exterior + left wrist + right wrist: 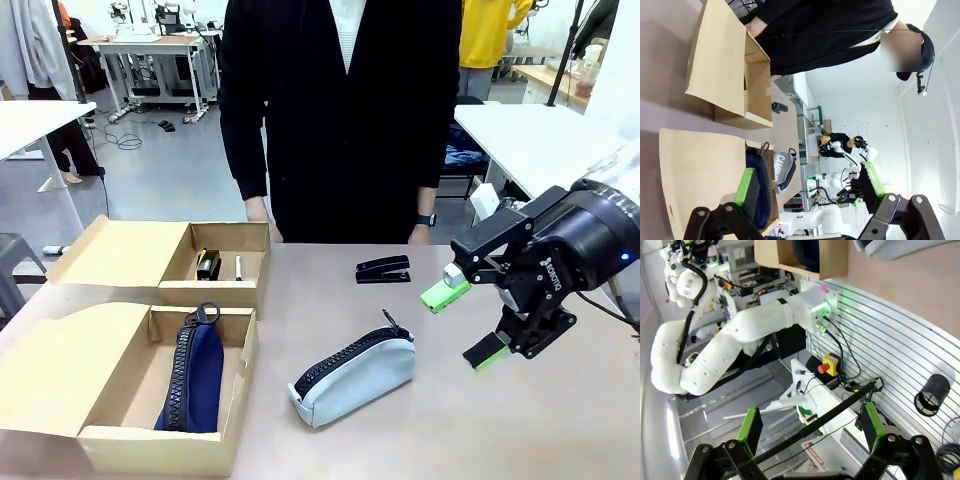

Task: Place items inside the box.
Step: Pick up a Pencil pouch or Stapler and place it inside the Mailer Box closest to the robot.

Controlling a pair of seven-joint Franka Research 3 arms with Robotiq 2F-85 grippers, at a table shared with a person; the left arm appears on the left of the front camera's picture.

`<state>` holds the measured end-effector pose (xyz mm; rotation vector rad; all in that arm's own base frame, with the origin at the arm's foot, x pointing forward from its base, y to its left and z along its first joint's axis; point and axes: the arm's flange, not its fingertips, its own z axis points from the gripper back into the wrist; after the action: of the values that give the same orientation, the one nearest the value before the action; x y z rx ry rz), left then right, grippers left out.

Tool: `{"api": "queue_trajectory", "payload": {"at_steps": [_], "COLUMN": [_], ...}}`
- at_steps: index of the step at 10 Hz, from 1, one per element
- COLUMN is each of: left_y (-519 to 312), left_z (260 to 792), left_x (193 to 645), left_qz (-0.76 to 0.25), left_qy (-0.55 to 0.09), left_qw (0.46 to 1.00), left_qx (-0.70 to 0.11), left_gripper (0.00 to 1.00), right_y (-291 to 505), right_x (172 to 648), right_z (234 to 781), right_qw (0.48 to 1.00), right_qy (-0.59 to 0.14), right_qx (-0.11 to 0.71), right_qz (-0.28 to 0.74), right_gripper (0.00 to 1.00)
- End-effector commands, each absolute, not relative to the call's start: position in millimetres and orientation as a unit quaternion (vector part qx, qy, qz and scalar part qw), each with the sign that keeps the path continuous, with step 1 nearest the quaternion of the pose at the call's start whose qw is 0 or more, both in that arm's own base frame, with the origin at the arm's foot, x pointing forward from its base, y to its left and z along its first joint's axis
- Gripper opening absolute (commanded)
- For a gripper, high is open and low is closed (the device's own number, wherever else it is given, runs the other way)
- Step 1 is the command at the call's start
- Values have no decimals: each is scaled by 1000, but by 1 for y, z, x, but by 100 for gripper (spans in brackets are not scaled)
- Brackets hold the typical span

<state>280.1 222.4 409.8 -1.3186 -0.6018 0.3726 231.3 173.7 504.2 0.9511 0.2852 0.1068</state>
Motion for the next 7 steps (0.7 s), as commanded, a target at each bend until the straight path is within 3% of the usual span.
{"api": "queue_trajectory", "payload": {"at_steps": [1, 4, 7], "left_y": [220, 220, 220], "left_z": [409, 409, 409], "left_x": [278, 278, 278], "left_qz": [162, 162, 162], "left_qy": [-280, -280, -280], "left_qw": [729, 729, 729], "left_qx": [-603, -603, -603], "left_gripper": [100, 100, 100], "right_y": [121, 69, -18], "right_x": [300, 319, 300], "right_z": [488, 464, 410], "right_qw": [881, 870, 832], "right_qy": [133, 103, 42], "right_qx": [451, 472, 518], "right_qz": [-53, -99, -192], "right_gripper": [100, 100, 100]}}
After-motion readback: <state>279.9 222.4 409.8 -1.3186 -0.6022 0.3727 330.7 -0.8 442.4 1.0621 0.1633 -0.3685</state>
